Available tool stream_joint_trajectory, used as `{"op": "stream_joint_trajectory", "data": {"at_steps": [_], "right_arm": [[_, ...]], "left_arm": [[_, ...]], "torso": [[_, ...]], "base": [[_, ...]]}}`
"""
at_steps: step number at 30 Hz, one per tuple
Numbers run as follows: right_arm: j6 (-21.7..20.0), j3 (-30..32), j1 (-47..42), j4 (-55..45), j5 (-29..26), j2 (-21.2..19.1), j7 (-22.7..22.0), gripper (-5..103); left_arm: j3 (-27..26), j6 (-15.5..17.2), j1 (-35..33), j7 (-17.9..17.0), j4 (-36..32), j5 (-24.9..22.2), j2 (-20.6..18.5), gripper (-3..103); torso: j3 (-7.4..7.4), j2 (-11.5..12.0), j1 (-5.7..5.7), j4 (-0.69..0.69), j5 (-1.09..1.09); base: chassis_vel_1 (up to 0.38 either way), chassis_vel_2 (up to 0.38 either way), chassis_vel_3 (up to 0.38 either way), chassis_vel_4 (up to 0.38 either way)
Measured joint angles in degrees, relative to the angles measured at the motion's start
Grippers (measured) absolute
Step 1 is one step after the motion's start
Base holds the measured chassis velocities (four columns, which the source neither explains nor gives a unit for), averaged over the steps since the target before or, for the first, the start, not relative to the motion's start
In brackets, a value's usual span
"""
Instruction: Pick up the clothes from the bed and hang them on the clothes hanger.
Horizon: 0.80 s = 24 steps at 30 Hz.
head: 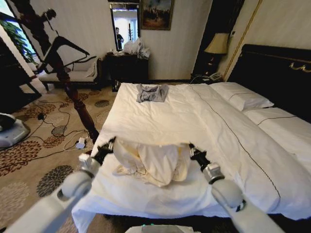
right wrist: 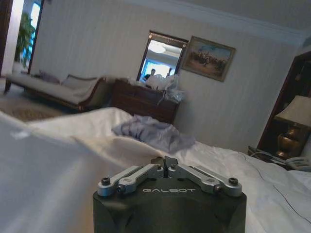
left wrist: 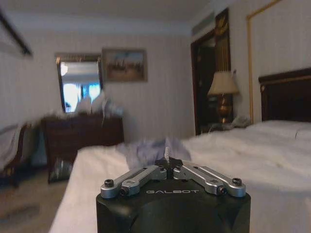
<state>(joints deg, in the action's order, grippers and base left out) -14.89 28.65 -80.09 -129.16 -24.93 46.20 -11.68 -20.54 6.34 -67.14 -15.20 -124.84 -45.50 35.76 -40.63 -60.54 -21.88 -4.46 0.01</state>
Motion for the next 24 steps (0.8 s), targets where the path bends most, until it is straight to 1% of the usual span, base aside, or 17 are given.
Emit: {"op": "stream_joint_trajectory", "data": {"at_steps": [1,2,3,4,5,6,8,9,10,11,13,14,17,19,21,23,24], "right_arm": [[0.0,0.0,0.0,0.0,0.0,0.0,0.0,0],[-1.43,0.82,1.44,-1.38,-3.9,-2.09,-1.07,0],[-2.27,1.49,2.8,-2.22,-6.68,-3.9,-1.93,0],[-3.02,2.3,4.51,-2.88,-9.79,-6.25,-2.91,0],[-3.02,2.3,4.51,-2.88,-9.79,-6.25,-2.91,0],[-3.62,3.12,5.89,-3.29,-13.13,-8.15,-3.9,0],[-4.37,4.52,8.44,-3.54,-19.84,-11.76,-5.96,0],[-4.37,5.52,9.43,-3.36,-22.24,-13.71,-6.34,0],[-4.14,6.69,10.1,-3.05,-23.69,-15.26,-6.4,0],[-4.14,6.69,10.1,-3.05,-23.69,-15.26,-6.4,0],[-3.64,8.32,11.79,-2.48,-27.06,-17.87,-6.82,0],[-3.52,8.69,13.02,-2.14,-28.85,-18.57,-7.61,0],[-3.42,8.72,14.39,-1.21,-30.26,-18.74,-8.53,0],[-3.34,8.4,14.54,-0.55,-30.26,-18.3,-8.75,0],[-3.25,7.29,14.09,1.12,-29.14,-16.5,-8.89,0],[-2.89,5.6,14.08,3.75,-26.76,-14.03,-8.63,0],[-2.89,5.6,14.08,3.75,-26.76,-14.03,-8.63,0]], "left_arm": [[0.0,0.0,0.0,0.0,0.0,0.0,0.0,1],[0.52,0.81,3.45,-0.6,-0.3,-1.47,-1.32,1],[0.98,1.38,6.04,-0.91,-0.15,-2.21,-2.14,1],[2.39,2.14,10.38,-1.52,0.92,-3.07,-3.27,1],[2.39,2.14,10.38,-1.52,0.92,-3.07,-3.27,1],[3.51,2.57,13.95,-1.91,2.14,-4.09,-4.04,1],[4.53,2.96,18.96,-2.09,4.02,-6.46,-5.51,1],[4.53,3.02,20.39,-1.99,4.64,-7.72,-6.45,1],[4.2,3.03,21.08,-1.67,4.98,-8.72,-7.18,1],[4.2,3.03,21.08,-1.67,4.98,-8.72,-7.18,1],[2.98,3.11,21.24,-1.49,5.15,-10.46,-7.6,1],[2.57,3.21,21.0,-1.68,5.04,-11.14,-7.32,1],[2.38,3.46,19.91,-2.35,4.57,-11.65,-6.18,1],[2.43,3.52,19.19,-2.59,4.53,-11.35,-5.64,1],[3.4,3.49,18.17,-2.86,5.65,-9.78,-4.01,1],[5.36,3.15,18.11,-3.0,8.8,-7.57,-1.21,1],[5.36,3.15,18.11,-3.0,8.8,-7.57,-1.21,1]], "torso": [[0.0,0.0,0.0,0.0,0.0],[0.0,0.0,0.0,0.0,0.0],[0.0,0.0,0.0,0.01,-0.01],[0.0,0.0,0.0,0.01,0.0],[0.0,0.0,0.0,0.01,0.0],[0.0,0.0,0.0,0.01,-0.03],[-0.01,0.01,-0.02,-0.02,-0.01],[-0.01,0.01,-0.03,-0.02,0.02],[-0.01,0.01,-0.03,0.02,0.01],[-0.01,0.01,-0.03,0.02,0.01],[0.0,0.0,-0.01,0.02,-0.01],[0.01,0.0,-0.01,0.02,-0.01],[0.01,0.0,0.0,0.02,-0.03],[0.01,0.0,0.0,0.01,-0.02],[0.01,0.0,0.0,0.0,0.01],[0.01,0.0,0.0,0.0,0.0],[0.01,0.0,0.0,0.0,0.0]], "base": [[0.0,0.0,0.0,0.0],[0.0,0.0,0.0,0.0],[0.0,0.0,0.0,0.0],[0.0,0.0,0.0,0.0],[0.0,0.0,0.0,0.0],[0.0,0.0,0.0,0.0],[0.0,0.0,0.0,0.0],[0.0,0.0,0.0,0.0],[0.0,0.0,0.0,0.0],[0.0,0.0,0.0,0.0],[0.0,0.0,0.0,0.0],[0.0,0.0,0.0,0.0],[0.0,0.0,0.0,0.0],[0.0,0.0,0.0,0.0],[0.0,0.0,0.0,0.0],[0.0,0.0,0.0,0.0],[0.0,0.0,0.0,0.0]]}}
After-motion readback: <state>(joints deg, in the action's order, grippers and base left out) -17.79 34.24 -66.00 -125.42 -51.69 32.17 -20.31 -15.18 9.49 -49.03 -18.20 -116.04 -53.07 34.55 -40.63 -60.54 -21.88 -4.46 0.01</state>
